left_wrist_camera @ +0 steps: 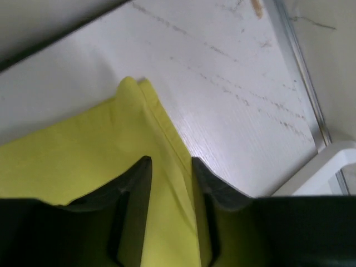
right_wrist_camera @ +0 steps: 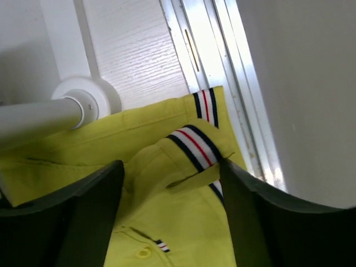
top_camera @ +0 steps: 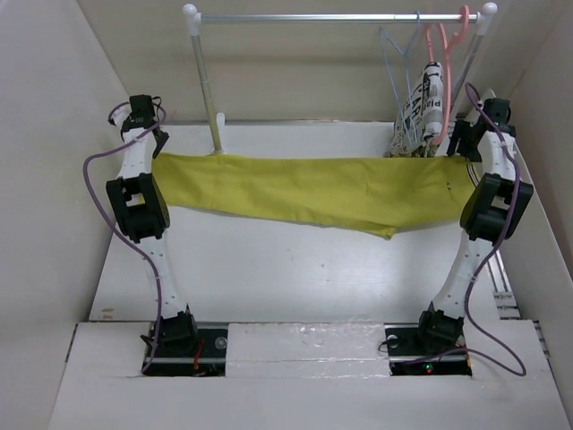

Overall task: Place the trousers on the hanger
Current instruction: Fold the trousers at the center of the board.

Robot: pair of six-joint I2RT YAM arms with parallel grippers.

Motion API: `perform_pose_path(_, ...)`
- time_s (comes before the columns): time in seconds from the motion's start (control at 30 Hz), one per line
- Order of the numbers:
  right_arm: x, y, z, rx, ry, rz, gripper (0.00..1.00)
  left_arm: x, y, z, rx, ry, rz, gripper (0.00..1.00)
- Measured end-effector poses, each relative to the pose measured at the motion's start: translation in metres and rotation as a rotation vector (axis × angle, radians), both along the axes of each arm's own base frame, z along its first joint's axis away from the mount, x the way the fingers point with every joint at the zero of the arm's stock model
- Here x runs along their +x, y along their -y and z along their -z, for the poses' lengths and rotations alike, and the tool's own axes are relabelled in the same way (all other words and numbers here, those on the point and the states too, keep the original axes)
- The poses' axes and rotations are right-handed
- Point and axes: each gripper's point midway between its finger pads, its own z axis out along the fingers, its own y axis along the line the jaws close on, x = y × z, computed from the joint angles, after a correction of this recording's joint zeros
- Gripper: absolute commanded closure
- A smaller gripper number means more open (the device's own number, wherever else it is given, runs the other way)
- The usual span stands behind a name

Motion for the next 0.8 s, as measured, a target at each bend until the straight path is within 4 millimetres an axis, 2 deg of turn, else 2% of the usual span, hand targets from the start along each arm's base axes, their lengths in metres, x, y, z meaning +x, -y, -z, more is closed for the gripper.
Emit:
perform_pose_path(0.1, 0.002, -0.001, -0.004, 0.002, 0.021, -0.022, 0.16, -0.002, -0.004, 0.024, -0.003, -0.052, 0.016, 0.46)
perform_pose_path(0.17, -0.003, -0.005, -0.01, 0.0, 0.036, -0.037, 0.14, -0.008, -0.008, 0.028, 0.007, -0.08, 0.022, 0.42)
perform_pose_path(0.27, -0.027, -0.017, -0.022, -0.003, 0.054, -0.057, 0.15, -0.022, -0.014, 0.024, 0.042, -0.1, 0.018, 0.39)
perform_pose_path(0.33, -0.051, -0.03, -0.035, -0.001, 0.081, -0.07, 0.34, -0.05, -0.013, 0.021, 0.059, -0.139, 0.011, 0.39)
perform_pose_path(0.37, -0.06, -0.036, -0.042, -0.001, 0.105, -0.077, 0.51, -0.066, -0.011, 0.02, 0.062, -0.15, 0.007, 0.39)
perform_pose_path(0.4, -0.072, -0.045, -0.047, 0.004, 0.13, -0.086, 0.87, -0.083, -0.009, 0.016, 0.061, -0.149, 0.002, 0.41)
perform_pose_path(0.43, -0.084, -0.054, -0.052, 0.014, 0.15, -0.096, 0.99, -0.101, -0.005, 0.014, 0.046, -0.15, -0.002, 0.42)
perform_pose_path(0.47, -0.093, -0.062, -0.056, 0.029, 0.177, -0.102, 1.0, -0.116, -0.002, 0.013, 0.028, -0.14, -0.006, 0.43)
perform_pose_path(0.57, -0.113, -0.087, -0.056, 0.078, 0.228, -0.131, 1.0, -0.158, -0.006, 0.016, -0.056, -0.1, -0.047, 0.44)
perform_pose_path(0.6, -0.116, -0.093, -0.053, 0.093, 0.242, -0.142, 0.95, -0.165, -0.01, 0.021, -0.085, -0.092, -0.064, 0.43)
perform_pose_path(0.63, -0.119, -0.1, -0.046, 0.111, 0.246, -0.153, 0.95, -0.169, -0.016, 0.027, -0.109, -0.088, -0.083, 0.43)
perform_pose_path(0.7, -0.13, -0.114, -0.027, 0.155, 0.222, -0.171, 0.57, -0.173, -0.026, 0.044, -0.152, -0.101, -0.114, 0.43)
perform_pose_path(0.77, -0.142, -0.125, -0.006, 0.207, 0.186, -0.185, 0.39, -0.167, -0.024, 0.06, -0.194, -0.106, -0.105, 0.43)
perform_pose_path(0.8, -0.148, -0.128, 0.004, 0.232, 0.167, -0.186, 0.26, -0.164, -0.019, 0.07, -0.219, -0.113, -0.092, 0.43)
